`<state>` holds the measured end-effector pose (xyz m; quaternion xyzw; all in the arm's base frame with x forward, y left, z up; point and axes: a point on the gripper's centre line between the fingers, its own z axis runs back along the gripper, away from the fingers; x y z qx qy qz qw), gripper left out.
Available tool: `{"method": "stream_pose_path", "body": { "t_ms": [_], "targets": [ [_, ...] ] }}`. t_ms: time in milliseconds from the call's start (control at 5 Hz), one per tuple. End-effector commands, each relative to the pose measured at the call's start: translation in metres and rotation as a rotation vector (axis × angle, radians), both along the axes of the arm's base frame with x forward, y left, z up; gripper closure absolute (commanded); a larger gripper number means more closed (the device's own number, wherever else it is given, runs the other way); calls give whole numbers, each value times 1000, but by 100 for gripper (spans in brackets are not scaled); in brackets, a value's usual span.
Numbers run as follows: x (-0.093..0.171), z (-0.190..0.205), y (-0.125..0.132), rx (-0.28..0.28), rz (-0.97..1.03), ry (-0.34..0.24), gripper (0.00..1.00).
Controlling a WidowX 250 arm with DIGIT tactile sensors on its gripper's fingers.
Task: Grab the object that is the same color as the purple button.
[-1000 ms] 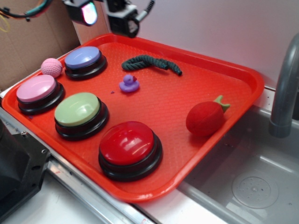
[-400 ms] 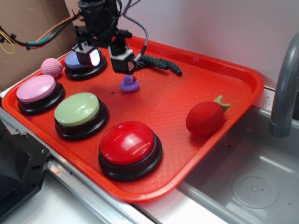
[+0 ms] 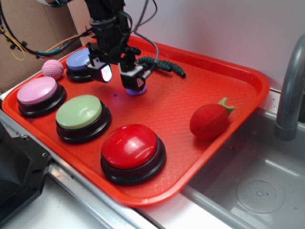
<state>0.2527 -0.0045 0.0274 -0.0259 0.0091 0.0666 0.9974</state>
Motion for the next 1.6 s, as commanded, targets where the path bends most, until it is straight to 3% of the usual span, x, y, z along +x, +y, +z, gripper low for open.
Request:
{"method": "stream_pose_path", "body": {
  "t_ms": [0, 400, 600, 800, 1000, 1400],
  "targets": [
    [14, -1, -21, 30, -88, -31, 0],
    [23, 41, -19, 36, -70, -140, 0],
    [41, 64, -10, 24, -27, -188, 0],
    [60, 61, -10, -4, -14, -203, 0],
    [71, 44, -16, 7, -41, -174, 0],
    [69, 10, -14, 24, -71, -121, 0]
  ]
}}
